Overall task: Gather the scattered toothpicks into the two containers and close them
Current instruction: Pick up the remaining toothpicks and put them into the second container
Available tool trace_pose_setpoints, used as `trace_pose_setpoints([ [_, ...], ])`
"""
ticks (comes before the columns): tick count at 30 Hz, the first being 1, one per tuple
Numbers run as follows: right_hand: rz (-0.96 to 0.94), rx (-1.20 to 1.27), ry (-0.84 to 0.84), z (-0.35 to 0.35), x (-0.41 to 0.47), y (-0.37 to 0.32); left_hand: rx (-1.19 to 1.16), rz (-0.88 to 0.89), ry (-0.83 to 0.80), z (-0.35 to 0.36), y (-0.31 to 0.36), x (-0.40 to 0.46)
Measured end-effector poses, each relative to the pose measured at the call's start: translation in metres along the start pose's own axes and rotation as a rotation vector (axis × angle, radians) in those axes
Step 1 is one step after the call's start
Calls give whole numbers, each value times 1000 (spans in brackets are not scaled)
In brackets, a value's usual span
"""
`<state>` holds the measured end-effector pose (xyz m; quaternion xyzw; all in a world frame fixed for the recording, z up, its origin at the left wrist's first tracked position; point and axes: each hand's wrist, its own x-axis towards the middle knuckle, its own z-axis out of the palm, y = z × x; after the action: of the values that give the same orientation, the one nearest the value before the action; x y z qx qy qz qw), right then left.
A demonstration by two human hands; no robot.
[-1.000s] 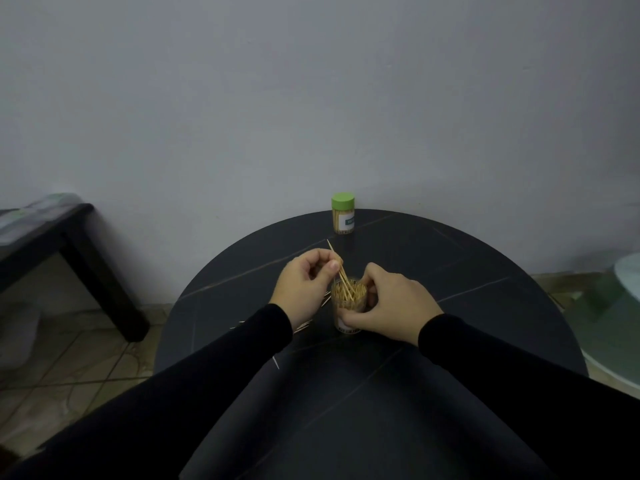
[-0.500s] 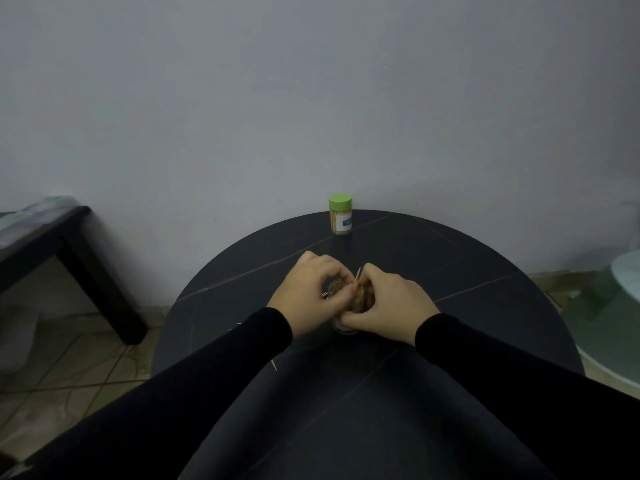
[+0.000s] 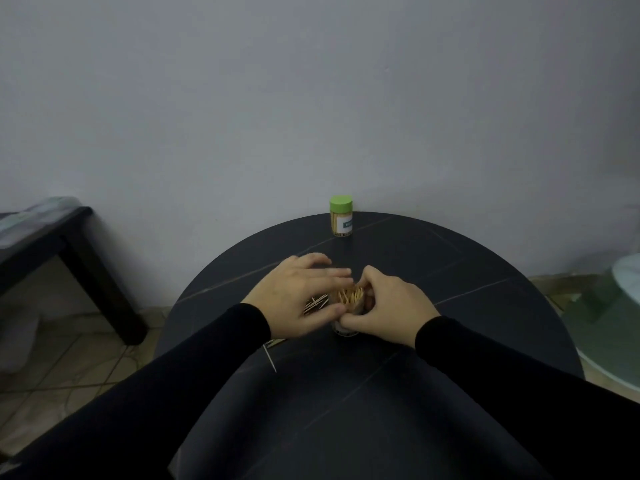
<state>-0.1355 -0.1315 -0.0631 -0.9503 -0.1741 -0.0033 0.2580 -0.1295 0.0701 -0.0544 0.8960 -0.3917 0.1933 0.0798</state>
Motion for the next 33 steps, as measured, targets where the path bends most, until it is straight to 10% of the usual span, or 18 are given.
trace_pose_setpoints([
  [9, 12, -31, -6, -1, 0, -1, 8, 17, -60, 2, -5, -9],
  [15, 47, -94, 20, -8, -2, -7, -111, -405, 187, 9, -6, -2],
  [20, 86, -88, 29, -9, -4, -5, 130, -961, -376, 31, 0, 9],
  [33, 84, -76, 35, -8, -5, -5, 187, -717, -282, 36, 19, 32],
])
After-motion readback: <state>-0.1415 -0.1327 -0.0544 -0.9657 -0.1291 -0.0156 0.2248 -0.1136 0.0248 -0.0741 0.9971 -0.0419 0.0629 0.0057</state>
